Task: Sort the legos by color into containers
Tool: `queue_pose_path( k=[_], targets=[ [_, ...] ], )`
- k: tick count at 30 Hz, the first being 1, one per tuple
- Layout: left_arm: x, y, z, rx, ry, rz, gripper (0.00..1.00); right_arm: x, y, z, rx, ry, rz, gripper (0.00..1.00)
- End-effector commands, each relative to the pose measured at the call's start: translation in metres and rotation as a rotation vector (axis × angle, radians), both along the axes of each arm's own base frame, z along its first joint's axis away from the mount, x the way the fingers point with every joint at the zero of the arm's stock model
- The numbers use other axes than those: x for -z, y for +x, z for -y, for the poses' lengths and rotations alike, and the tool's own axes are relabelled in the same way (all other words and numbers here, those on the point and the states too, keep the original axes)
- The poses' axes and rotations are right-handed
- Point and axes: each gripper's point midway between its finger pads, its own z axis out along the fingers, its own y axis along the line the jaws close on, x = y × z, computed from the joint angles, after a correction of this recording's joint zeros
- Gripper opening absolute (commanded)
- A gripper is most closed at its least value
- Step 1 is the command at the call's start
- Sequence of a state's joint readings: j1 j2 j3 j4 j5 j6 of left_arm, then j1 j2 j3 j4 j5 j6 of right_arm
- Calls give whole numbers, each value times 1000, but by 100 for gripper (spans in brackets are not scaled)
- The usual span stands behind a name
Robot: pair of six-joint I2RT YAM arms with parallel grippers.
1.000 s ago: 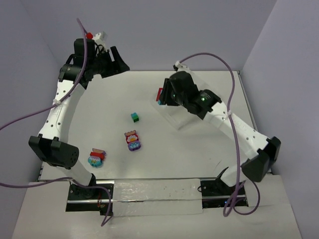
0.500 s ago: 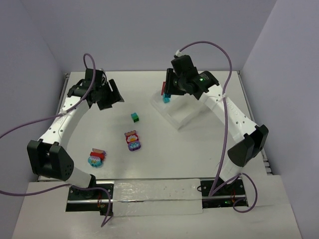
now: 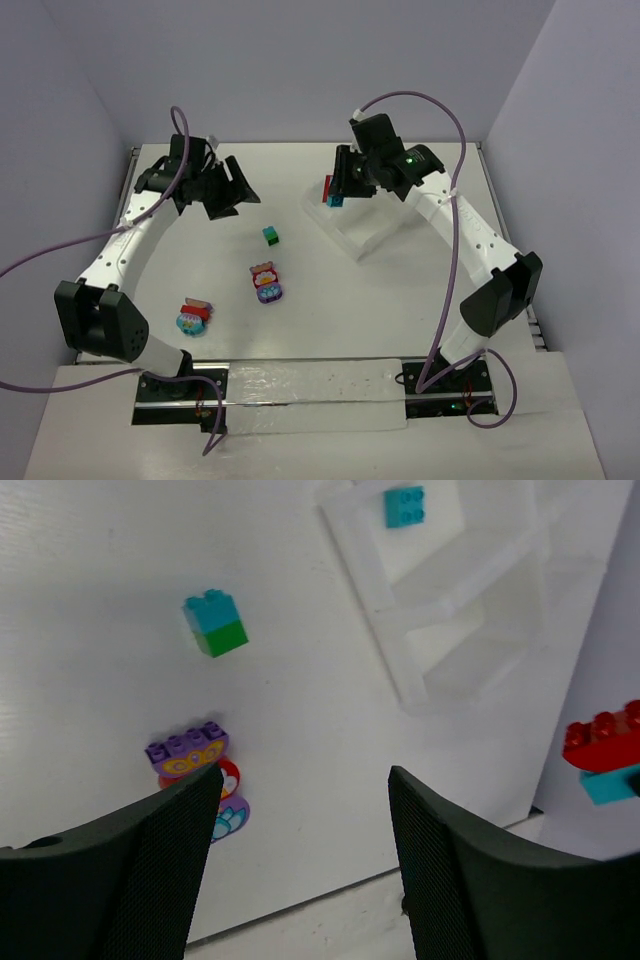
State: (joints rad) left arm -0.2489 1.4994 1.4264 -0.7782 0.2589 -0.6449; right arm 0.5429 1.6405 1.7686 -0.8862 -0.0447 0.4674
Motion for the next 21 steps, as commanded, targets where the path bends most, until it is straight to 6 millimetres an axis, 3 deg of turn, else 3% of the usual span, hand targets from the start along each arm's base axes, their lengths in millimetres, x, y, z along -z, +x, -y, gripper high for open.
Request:
queue_pose_path(
  k=[1, 7, 11, 16, 21],
  targets=[
    [-71, 4, 35, 151, -197, 180, 75, -25, -7, -15, -121, 97, 67, 2],
    [-95, -3, 51, 245, -351, 243, 75, -31, -13, -34, -210, 180, 47, 2],
    [-123, -16, 60, 333, -504, 330, 75, -33, -18, -50, -289, 248, 7, 2],
    [-126, -23, 67, 419, -620, 361, 75, -41, -24, -68, -389, 341, -28, 3],
    [-124, -30, 73, 496, -688, 351, 75, -43, -28, -73, -440, 365, -38, 3]
  ],
)
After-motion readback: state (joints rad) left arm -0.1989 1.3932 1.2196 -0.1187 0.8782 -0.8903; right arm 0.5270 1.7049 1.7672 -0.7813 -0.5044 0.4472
